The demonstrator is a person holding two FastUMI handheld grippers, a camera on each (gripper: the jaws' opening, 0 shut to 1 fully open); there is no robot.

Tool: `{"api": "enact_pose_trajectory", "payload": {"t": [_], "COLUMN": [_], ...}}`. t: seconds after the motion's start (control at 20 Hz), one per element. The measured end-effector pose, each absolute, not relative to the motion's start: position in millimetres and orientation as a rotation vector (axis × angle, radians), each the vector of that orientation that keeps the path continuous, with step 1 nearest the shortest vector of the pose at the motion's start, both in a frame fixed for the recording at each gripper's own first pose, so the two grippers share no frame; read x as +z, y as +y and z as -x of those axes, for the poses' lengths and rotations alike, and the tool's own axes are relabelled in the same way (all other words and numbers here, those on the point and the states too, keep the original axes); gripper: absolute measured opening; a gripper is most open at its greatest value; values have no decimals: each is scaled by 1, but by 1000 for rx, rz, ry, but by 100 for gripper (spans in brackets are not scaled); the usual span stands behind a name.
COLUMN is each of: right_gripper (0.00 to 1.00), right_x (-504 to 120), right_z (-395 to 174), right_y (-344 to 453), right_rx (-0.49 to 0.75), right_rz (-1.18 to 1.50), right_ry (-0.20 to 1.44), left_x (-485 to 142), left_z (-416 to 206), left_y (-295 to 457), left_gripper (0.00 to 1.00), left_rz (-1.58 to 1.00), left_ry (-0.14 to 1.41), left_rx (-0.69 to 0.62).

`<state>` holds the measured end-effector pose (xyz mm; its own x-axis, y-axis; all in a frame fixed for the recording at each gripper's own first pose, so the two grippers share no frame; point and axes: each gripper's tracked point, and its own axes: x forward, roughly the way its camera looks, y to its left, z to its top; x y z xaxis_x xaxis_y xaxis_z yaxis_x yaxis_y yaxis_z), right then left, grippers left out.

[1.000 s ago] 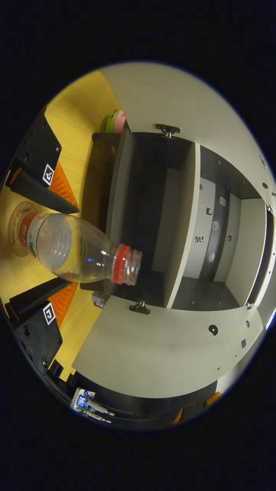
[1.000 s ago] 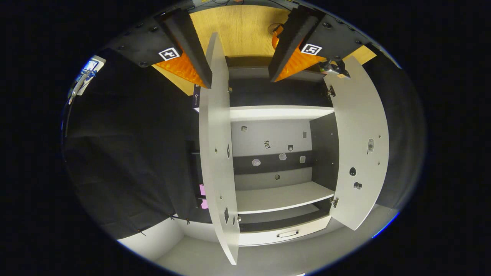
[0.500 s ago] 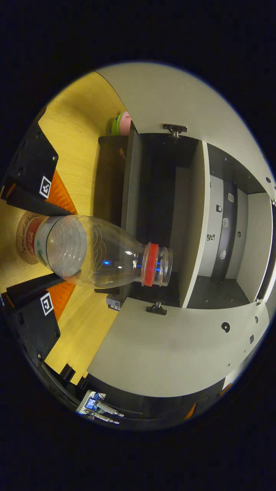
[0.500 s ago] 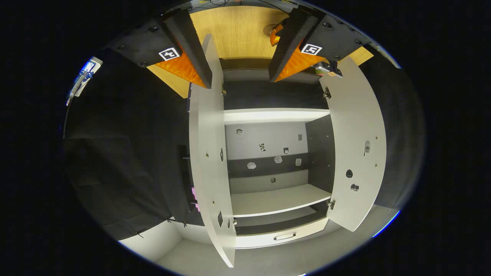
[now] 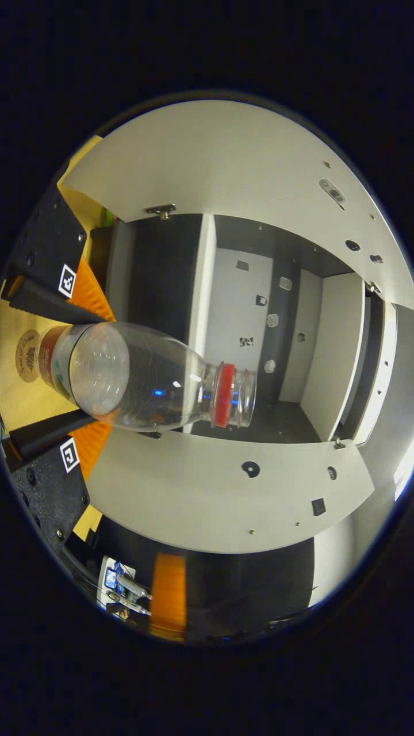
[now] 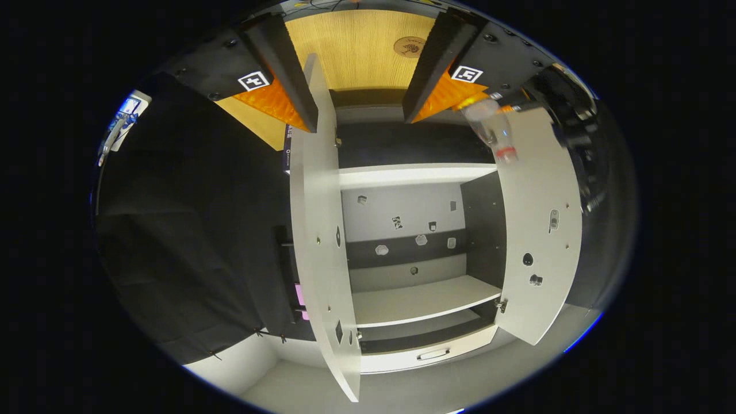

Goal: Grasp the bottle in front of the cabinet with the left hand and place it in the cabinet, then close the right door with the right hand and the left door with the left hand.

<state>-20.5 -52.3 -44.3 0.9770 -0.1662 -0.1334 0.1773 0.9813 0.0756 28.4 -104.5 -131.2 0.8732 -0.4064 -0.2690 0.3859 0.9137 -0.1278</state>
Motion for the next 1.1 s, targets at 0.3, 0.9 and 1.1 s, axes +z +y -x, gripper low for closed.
{"api": "enact_pose_trajectory", "payload": {"t": [0.3, 0.9, 1.1], "right_gripper": [98, 98, 98], "right_x": [-46, -39, -41], "right_z": [29, 82, 101], "right_y": [-64, -127, -151], "right_rx": [-201, -391, -464], "right_rz": [-104, -60, -68], "right_ry": [111, 70, 70], "left_x": [-8, 48, -6], "left_z": [-74, -266, -321], "left_y": [-105, -140, -152], "left_gripper": [74, 74, 74], "left_rz": [71, 75, 60], "left_ry": [171, 216, 351], "left_rx": [-397, -343, -324]}}
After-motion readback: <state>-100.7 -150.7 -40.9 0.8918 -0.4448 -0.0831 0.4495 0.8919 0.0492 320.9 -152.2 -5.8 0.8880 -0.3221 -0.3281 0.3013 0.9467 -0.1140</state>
